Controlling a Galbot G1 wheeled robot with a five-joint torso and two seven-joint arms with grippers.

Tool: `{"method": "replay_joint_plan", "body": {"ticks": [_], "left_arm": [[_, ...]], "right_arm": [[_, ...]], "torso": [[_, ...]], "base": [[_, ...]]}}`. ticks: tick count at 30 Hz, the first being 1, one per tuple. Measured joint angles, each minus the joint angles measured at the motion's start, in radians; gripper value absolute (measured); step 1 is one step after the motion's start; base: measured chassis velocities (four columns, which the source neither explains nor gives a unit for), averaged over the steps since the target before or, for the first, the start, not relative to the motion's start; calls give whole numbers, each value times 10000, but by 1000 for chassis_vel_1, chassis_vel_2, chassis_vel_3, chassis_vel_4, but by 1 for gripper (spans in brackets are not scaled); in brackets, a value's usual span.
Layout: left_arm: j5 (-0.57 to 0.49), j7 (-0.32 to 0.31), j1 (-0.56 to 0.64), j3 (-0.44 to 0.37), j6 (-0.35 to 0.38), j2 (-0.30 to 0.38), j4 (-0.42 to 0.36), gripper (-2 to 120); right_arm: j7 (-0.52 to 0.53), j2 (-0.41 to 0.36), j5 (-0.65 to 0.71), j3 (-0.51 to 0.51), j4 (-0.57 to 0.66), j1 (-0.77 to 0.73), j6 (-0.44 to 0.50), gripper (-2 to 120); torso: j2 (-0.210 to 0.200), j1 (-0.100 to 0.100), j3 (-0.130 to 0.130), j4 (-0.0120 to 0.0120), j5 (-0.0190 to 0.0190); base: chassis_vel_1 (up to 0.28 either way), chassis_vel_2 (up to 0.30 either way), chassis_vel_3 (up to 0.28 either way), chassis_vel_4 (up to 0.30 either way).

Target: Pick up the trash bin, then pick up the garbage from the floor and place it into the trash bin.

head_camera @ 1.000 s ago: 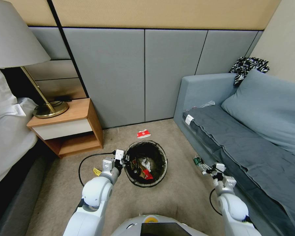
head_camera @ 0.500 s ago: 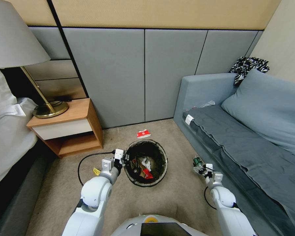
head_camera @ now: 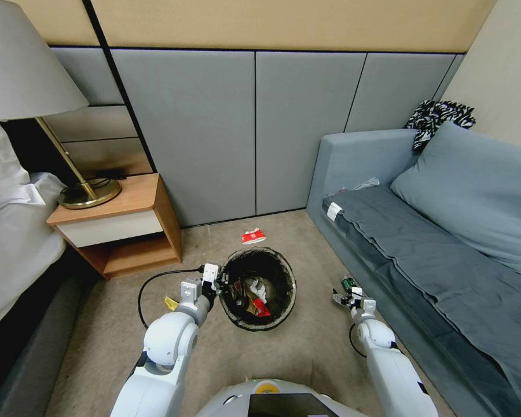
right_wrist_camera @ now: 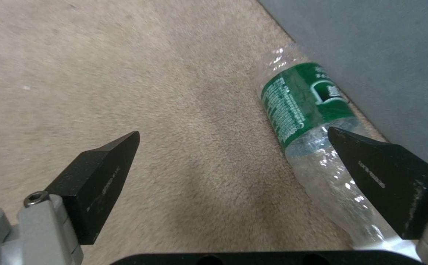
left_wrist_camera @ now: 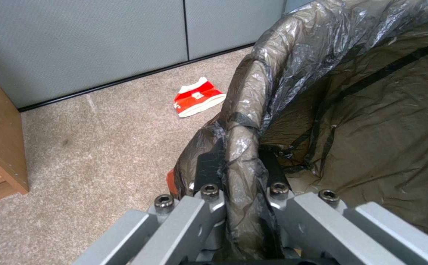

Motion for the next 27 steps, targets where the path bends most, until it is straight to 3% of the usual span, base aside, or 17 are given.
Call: {"method": "replay_joint_plan", "body": {"ticks": [13, 27], "left_arm": [[77, 3, 87, 24, 0, -24, -25, 1], [169, 23, 175, 48, -9, -35, -72, 1]], "right_arm": [[303, 56, -316, 92, -1431, 790, 301, 100], [518, 72, -325, 235, -1812, 1057, 401, 100]], "torso": [[0, 0, 0, -1, 1], [0, 0, 0, 0, 0]], "base": [[0, 0, 0, 0], [0, 0, 0, 0]]}}
